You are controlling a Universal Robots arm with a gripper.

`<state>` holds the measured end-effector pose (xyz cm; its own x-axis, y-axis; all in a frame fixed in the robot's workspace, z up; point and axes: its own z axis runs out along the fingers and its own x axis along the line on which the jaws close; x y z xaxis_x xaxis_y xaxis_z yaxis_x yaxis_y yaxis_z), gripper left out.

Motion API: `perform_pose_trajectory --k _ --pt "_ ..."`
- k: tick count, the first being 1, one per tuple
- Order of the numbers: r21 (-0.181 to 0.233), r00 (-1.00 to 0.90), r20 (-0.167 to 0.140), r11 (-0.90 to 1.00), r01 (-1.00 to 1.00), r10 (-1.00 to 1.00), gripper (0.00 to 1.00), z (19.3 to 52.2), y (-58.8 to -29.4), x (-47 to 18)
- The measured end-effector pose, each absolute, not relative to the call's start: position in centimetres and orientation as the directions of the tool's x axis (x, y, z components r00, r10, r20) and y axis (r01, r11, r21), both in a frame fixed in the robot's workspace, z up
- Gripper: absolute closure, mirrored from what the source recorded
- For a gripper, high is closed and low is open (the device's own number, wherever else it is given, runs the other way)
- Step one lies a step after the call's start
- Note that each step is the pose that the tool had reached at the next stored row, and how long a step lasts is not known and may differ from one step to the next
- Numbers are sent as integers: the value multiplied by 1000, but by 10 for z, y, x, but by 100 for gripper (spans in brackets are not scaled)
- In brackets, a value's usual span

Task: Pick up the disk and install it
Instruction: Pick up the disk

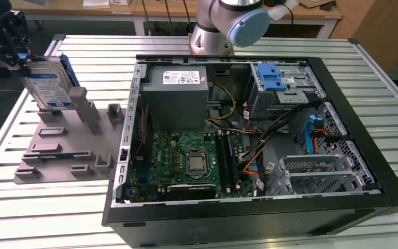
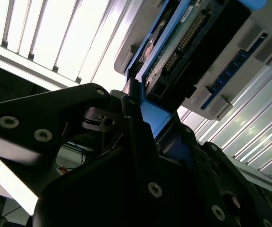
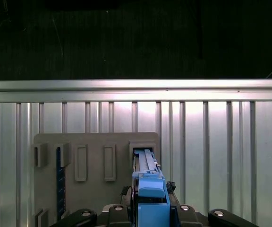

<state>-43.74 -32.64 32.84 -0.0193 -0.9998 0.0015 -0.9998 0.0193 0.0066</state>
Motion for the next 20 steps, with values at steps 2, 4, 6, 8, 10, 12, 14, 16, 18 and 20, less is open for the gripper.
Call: perform_pose_trajectory --k 2,4,6,8,10,12,14,16,18,20 --pt "7 -19 1 19 -1000 -1000 64 329 -326 -437" --pt "7 -19 1 19 -1000 -1000 64 329 -326 -437" --pt "7 -19 1 19 -1000 -1000 64 329 -326 -437" --pt "7 -19 1 19 -1000 -1000 64 329 -326 -437" --pt "7 -19 1 19 -1000 -1000 64 329 -326 -437" --pt "7 -19 1 19 -1000 -1000 64 329 -326 -437" --pt "7 -19 1 19 -1000 -1000 64 329 -326 -437" --pt "7 -19 1 19 -1000 -1000 64 330 -326 -437" --pt "7 -19 1 19 -1000 -1000 64 332 -326 -437" --pt "7 -19 1 19 -1000 -1000 64 332 -326 -437"
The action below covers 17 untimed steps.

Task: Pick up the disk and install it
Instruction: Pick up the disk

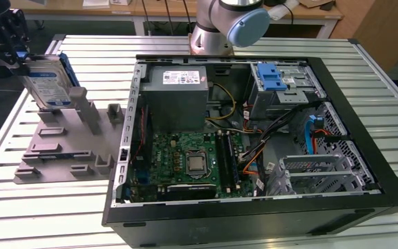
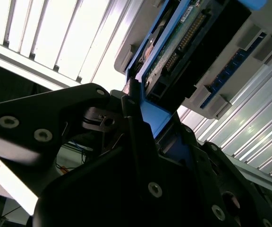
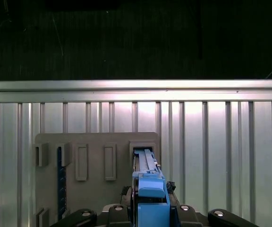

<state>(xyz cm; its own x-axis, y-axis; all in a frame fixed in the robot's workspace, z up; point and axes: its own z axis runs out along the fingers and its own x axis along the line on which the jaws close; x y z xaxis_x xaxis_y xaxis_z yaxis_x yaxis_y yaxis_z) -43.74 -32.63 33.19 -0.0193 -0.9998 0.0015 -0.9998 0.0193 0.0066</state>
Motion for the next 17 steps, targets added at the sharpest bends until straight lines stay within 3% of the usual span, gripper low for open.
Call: perform_pose_trajectory --k 17 --pt "7 -19 1 19 -1000 -1000 64 337 -326 -437"
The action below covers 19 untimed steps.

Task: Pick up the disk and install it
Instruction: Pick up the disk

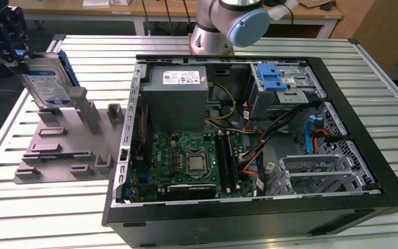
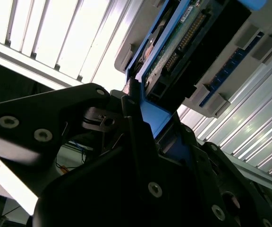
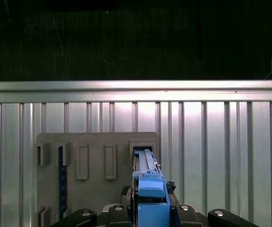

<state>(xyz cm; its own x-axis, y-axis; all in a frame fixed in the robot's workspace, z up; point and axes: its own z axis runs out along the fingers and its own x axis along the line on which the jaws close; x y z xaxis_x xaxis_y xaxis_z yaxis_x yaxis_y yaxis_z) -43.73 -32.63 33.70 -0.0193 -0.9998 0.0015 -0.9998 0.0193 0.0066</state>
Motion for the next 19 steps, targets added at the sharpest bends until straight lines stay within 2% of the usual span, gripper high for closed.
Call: perform_pose_trajectory --k 19 --pt "7 -19 1 19 -1000 -1000 64 345 -326 -437"
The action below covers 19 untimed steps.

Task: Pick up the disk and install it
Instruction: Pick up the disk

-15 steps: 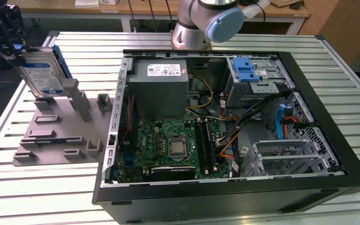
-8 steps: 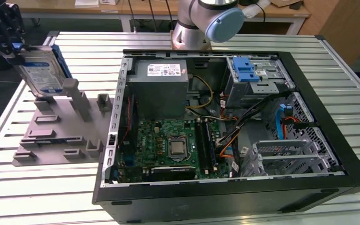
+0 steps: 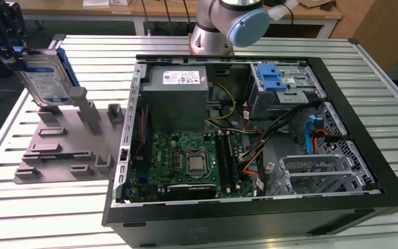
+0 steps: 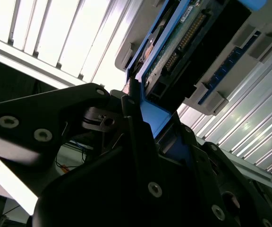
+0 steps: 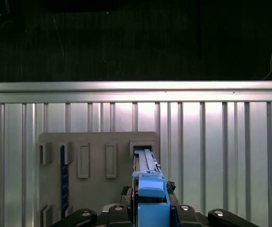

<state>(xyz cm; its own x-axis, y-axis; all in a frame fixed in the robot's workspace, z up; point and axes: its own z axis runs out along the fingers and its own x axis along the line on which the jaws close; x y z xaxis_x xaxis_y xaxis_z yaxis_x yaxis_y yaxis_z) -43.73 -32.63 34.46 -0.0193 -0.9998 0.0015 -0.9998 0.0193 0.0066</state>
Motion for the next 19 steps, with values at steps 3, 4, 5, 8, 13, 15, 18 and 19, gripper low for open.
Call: perform_pose_trajectory --k 3,4,5,8,13,15,18,19 --pt "7 -19 1 19 -1000 -1000 64 346 -326 -437" --pt "6 -19 1 19 -1000 -1000 64 346 -326 -437" --pt "7 -19 1 19 -1000 -1000 64 346 -326 -437" --pt "7 -19 1 19 -1000 -1000 64 347 -326 -437" --pt "7 -19 1 19 -1000 -1000 64 348 -326 -437" --pt "7 -19 1 19 -1000 -1000 64 348 -326 -437" --pt "7 -19 1 19 -1000 -1000 64 349 -326 -437" --pt "7 -19 2 19 -1000 -1000 64 350 -326 -437"
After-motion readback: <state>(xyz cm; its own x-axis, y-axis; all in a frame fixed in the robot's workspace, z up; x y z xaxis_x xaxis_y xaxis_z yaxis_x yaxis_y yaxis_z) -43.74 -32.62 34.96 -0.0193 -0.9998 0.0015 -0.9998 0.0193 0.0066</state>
